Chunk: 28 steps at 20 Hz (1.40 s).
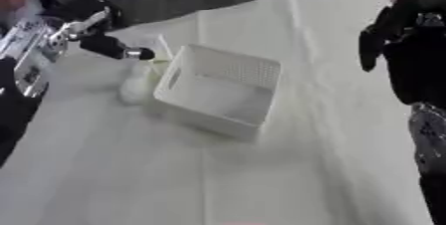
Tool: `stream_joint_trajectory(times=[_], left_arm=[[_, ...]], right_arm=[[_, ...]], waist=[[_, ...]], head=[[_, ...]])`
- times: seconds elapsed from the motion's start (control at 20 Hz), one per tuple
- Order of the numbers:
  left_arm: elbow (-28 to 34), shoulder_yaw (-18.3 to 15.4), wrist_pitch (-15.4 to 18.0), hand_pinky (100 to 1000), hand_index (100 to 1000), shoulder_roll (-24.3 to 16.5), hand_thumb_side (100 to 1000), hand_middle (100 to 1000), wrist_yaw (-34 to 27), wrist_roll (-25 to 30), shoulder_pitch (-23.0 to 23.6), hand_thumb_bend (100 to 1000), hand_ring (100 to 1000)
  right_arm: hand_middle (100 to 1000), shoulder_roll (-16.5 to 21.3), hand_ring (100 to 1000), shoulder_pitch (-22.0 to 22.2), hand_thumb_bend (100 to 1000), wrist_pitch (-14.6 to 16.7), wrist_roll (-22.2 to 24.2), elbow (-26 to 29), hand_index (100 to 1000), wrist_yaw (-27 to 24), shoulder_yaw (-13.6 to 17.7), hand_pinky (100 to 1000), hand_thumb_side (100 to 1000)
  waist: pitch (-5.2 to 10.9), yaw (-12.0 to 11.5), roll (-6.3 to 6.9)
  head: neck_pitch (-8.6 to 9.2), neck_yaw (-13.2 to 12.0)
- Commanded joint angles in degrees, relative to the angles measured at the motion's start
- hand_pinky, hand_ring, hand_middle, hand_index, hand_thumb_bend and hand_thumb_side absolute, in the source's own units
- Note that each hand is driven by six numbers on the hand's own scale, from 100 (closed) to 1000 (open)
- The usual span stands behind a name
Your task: Pick up objects on the table and place them in the box.
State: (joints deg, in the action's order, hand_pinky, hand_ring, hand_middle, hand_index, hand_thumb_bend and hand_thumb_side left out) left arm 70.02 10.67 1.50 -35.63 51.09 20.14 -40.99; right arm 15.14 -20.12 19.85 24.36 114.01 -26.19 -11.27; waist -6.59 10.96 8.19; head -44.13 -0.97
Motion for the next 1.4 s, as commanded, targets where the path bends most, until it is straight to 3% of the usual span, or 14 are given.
stream_joint_trajectory(times=[0.05,0.45,0.95,1.4], left_arm=[[0.38,-0.40,0.18,301,743,-0.91,829,622,2.16,-0.85,-0.50,934,496],[-1.46,-0.07,0.85,311,744,-0.40,827,630,4.86,-0.80,0.62,934,497],[-4.33,0.95,1.86,336,737,-0.06,819,649,10.24,1.19,2.76,940,494],[-8.37,0.14,2.25,297,707,2.53,816,622,14.59,2.32,4.04,931,460]], right_arm=[[512,-0.19,412,-0.75,100,0.09,0.19,0.58,716,-0.16,0.05,247,835],[512,-0.05,412,-0.89,100,0.25,0.41,0.58,716,-0.01,0.09,247,834],[512,0.14,412,-0.26,100,0.11,0.33,0.58,716,0.46,0.33,247,832],[512,0.18,412,-0.35,100,0.03,0.41,0.58,716,0.58,0.32,247,830]], waist=[[0.53,0.23,-0.22],[0.02,0.45,-0.19],[0.07,-0.99,0.00],[-0.24,-0.93,0.27]], head=[[0.01,0.38],[0.01,-0.26],[0.01,-0.94],[0.01,-2.27]])
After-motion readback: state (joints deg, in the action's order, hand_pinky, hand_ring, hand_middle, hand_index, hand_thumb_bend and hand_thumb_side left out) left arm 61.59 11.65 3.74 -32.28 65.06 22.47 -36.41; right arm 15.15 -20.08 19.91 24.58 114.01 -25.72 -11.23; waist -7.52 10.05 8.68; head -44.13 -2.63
